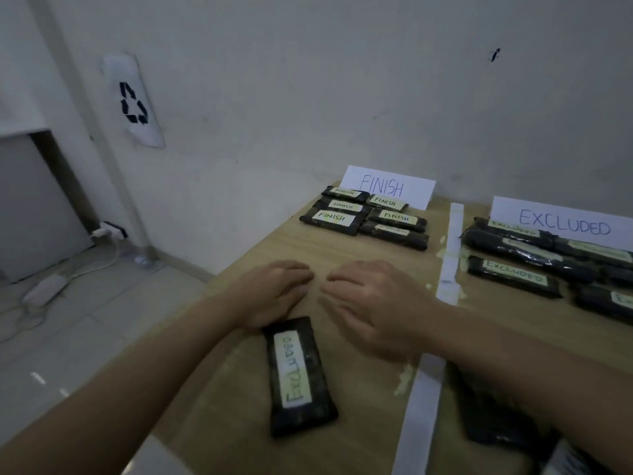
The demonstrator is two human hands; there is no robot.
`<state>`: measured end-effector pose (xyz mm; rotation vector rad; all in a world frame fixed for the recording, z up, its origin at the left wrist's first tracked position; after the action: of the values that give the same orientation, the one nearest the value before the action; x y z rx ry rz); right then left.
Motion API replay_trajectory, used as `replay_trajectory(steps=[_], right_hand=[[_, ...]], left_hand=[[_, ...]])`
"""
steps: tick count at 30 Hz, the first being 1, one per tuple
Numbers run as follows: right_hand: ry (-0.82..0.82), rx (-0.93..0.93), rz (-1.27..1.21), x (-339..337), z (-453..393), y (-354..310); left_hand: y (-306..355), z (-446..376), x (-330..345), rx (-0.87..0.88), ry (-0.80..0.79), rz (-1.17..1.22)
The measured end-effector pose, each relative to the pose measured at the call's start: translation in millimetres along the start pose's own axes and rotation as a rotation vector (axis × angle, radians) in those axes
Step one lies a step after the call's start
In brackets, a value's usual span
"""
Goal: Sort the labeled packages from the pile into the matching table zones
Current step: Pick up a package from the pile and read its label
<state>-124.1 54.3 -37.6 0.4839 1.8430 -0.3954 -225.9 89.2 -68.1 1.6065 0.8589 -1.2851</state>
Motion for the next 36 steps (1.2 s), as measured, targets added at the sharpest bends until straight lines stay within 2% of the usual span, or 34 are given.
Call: replay_trajectory(steps=[6, 10, 13, 15, 17, 21, 24, 26, 28, 30, 32, 34, 36], right_hand=[[-0.123, -0.194, -0.086, 0.6, 24.2, -80.4], [-0.213, -0.200, 0.027, 6.1, 33.4, -92.1], [-0.182, -0.222, 0.060, 3.9, 36.7, -91.8], [-0.077, -0.182, -0.010, -13.0, 42.1, -85.8], [0.108, -0.065, -0.155, -45.1, 52.4, -67.9], [0.539, 0.349, -0.446, -104.1, 95.1, -0.5], [0.688, 0.634, -0.695, -113.9, 135.2, 42.2], [0.795, 0.761, -0.815, -118.5, 161.0, 57.7], [0.910, 0.847, -0.935, -121.2, 182.4, 65.8], [0.984, 0.866, -1.052, -123.9, 195.7, 67.2], [0.989, 0.803, -1.081, -131.8, 202.9, 65.5], [0.929, 0.738, -0.971, -141.5, 208.4, 62.4], [0.862, 0.677, -0.712, -152.6, 215.2, 59.9]], left_hand=[[12.1, 38.0, -14.4, -0.008, 0.025, -0.032], [22.9, 56.0, -20.0, -0.020, 0.068, 0.001], [33.9, 63.5, -22.8, -0.014, 0.105, 0.071], [44.1, 64.0, -23.5, -0.012, 0.122, 0.134], [56.3, 60.9, -24.4, -0.016, 0.141, 0.242], [96.7, 46.0, -30.3, 0.031, 0.197, 0.585], [130.5, 32.1, -38.8, 0.049, 0.358, 0.550], [149.7, 26.2, -46.6, 0.036, 0.531, 0.507], [174.4, 19.8, -51.8, 0.069, 0.617, 0.501], [205.2, 8.8, -48.0, 0.157, 0.566, 0.518], [230.7, -2.3, -38.7, 0.199, 0.412, 0.728], [248.2, -11.3, -27.7, 0.159, 0.210, 1.117], [258.6, -18.3, -22.0, 0.103, 0.100, 1.395]])
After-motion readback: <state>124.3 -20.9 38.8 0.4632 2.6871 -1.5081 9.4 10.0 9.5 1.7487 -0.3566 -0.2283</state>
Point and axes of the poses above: each hand's wrist, its own z-axis away from the middle knuckle, its own x-axis out of the palm, y = z × x, the point moved 9 cm from there along -z, towards the middle knuckle, and after that the axes turned 2 degrees about -z, right-handed, at the moved point
